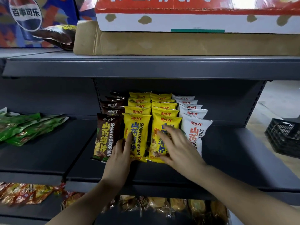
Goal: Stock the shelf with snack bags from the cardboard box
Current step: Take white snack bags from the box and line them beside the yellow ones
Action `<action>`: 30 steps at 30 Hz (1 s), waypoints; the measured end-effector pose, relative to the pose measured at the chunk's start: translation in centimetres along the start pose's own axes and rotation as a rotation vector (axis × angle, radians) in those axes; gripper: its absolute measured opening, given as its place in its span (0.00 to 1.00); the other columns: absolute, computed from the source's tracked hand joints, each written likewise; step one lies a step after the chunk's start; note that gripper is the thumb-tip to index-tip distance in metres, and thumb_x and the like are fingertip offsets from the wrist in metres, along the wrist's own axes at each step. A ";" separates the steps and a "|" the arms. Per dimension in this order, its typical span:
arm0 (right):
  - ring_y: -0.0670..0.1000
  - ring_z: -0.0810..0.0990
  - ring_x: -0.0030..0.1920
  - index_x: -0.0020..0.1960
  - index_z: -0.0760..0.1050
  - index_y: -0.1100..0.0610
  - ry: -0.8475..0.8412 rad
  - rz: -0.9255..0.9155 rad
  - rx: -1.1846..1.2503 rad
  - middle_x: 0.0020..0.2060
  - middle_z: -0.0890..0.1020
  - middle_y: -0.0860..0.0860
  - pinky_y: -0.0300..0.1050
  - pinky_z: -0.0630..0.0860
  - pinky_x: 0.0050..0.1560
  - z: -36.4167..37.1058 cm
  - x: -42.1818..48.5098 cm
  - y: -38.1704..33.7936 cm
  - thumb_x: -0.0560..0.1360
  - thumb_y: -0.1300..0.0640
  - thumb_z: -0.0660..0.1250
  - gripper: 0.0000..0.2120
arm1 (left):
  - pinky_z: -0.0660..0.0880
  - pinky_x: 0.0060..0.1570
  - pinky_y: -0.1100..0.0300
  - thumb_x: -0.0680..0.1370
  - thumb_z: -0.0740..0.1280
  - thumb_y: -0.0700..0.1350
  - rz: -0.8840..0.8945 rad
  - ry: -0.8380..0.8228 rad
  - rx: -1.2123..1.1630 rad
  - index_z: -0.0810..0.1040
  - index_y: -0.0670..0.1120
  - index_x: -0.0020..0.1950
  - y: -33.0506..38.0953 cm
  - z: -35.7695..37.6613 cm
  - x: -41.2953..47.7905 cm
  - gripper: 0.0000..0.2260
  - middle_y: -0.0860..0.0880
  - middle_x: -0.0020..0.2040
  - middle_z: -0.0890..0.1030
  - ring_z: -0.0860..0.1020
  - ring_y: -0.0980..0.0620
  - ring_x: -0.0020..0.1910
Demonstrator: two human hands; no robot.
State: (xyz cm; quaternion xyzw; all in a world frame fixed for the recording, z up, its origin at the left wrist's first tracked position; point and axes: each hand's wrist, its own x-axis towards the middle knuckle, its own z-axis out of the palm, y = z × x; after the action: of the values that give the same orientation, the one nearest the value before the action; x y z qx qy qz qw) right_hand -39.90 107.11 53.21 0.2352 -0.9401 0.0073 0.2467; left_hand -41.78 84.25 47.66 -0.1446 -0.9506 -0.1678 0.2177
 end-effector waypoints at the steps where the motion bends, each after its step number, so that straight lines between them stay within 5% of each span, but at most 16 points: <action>1: 0.60 0.68 0.70 0.73 0.65 0.57 -0.053 -0.025 -0.076 0.70 0.68 0.60 0.58 0.69 0.68 0.6 0.7 -0.3 0.67 0.40 0.72 0.40 | 0.80 0.38 0.55 0.71 0.74 0.40 -0.006 0.001 0.016 0.41 0.51 0.77 0.1 0.1 0.3 0.49 0.42 0.61 0.69 0.76 0.43 0.53; 5: 0.62 0.64 0.73 0.72 0.67 0.56 -0.093 -0.060 -0.239 0.73 0.64 0.64 0.64 0.65 0.68 2.1 2.5 -0.6 0.62 0.39 0.76 0.44 | 0.78 0.31 0.57 0.64 0.79 0.40 -0.008 0.051 0.073 0.51 0.45 0.76 0.5 0.3 0.9 0.49 0.42 0.53 0.72 0.77 0.44 0.45; 13: 0.60 0.64 0.74 0.72 0.66 0.55 -0.001 -0.072 -0.313 0.74 0.63 0.61 0.63 0.63 0.70 3.1 1.8 -0.5 0.64 0.38 0.74 0.43 | 0.79 0.33 0.59 0.60 0.81 0.47 0.015 0.107 0.119 0.60 0.43 0.73 0.6 0.3 1.2 0.47 0.42 0.49 0.74 0.79 0.46 0.43; 19: 0.57 0.68 0.71 0.66 0.72 0.56 0.096 -0.127 -0.275 0.70 0.70 0.57 0.62 0.59 0.71 2.6 1.6 -2.3 0.68 0.44 0.71 0.30 | 0.80 0.32 0.54 0.71 0.73 0.47 0.037 0.087 -0.017 0.56 0.47 0.74 0.0 -0.9 -0.6 0.38 0.41 0.55 0.73 0.80 0.43 0.45; 23: 0.55 0.69 0.71 0.65 0.74 0.56 0.171 -0.244 -0.221 0.70 0.71 0.55 0.58 0.63 0.71 3.0 3.3 -4.6 0.74 0.51 0.61 0.21 | 0.75 0.55 0.46 0.76 0.61 0.52 0.043 0.238 0.174 0.62 0.43 0.71 -2.1 -2.6 -1.6 0.26 0.37 0.63 0.70 0.72 0.37 0.60; 26: 0.55 0.68 0.72 0.67 0.73 0.56 0.141 -0.273 -0.230 0.71 0.70 0.56 0.58 0.64 0.72 3.7 5.0 -5.5 0.72 0.49 0.67 0.25 | 0.63 0.69 0.44 0.77 0.63 0.56 -0.240 0.185 -0.044 0.51 0.42 0.76 -3.4 -3.4 -1.1 0.35 0.35 0.73 0.58 0.58 0.37 0.73; 30: 0.56 0.67 0.72 0.68 0.72 0.56 0.097 -0.288 -0.279 0.72 0.69 0.56 0.60 0.63 0.71 4.5 6.5 -5.5 0.67 0.43 0.72 0.33 | 0.55 0.72 0.47 0.72 0.70 0.55 -0.400 0.035 -0.312 0.36 0.43 0.76 -3.8 -2.4 0.4 0.49 0.39 0.75 0.51 0.51 0.41 0.75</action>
State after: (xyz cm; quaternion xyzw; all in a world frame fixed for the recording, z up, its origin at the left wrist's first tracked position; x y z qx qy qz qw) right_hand -44.53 98.81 51.71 0.3301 -0.8756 -0.1469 0.3205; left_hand -42.57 79.98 48.92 0.0175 -0.9189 -0.3547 0.1716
